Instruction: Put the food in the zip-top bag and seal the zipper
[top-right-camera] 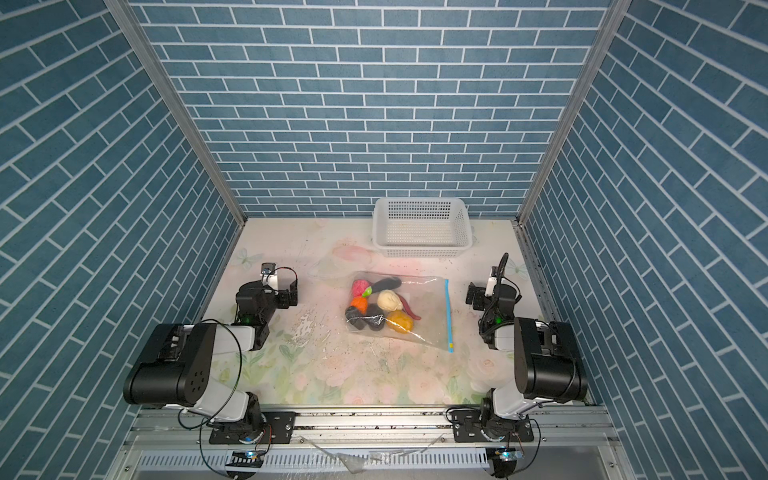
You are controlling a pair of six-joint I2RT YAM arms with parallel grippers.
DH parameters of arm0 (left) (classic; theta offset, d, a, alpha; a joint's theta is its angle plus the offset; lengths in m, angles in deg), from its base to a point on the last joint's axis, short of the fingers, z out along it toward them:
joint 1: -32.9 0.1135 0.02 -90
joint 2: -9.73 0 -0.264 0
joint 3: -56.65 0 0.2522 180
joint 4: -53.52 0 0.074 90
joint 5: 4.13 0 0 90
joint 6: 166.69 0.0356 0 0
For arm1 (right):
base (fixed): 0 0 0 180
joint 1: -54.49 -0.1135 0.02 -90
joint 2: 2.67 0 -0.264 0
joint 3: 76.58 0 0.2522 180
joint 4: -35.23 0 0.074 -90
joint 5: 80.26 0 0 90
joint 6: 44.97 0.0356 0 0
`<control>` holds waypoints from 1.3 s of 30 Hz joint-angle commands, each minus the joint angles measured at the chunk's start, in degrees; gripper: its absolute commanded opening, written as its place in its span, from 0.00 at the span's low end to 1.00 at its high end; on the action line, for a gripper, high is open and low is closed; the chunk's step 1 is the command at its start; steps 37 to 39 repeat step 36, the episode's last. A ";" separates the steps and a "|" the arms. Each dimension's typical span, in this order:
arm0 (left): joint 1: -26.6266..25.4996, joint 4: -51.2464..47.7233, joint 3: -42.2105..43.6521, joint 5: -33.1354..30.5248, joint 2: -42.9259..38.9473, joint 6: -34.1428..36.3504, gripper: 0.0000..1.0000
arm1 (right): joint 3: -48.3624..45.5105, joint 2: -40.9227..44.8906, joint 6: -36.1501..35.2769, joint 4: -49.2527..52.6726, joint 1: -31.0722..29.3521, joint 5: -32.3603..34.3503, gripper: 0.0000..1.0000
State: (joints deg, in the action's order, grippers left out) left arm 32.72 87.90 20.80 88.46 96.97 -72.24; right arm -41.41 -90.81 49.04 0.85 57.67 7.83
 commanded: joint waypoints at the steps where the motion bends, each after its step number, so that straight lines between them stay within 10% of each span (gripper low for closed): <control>1: 0.01 0.38 -0.51 -0.48 0.38 -0.40 0.99 | 1.71 -0.37 -1.20 -0.36 0.32 -0.81 0.99; 39: 0.00 0.38 -0.54 -0.41 0.38 -0.40 0.99 | 1.56 -0.49 -1.10 -0.87 1.96 -5.48 0.99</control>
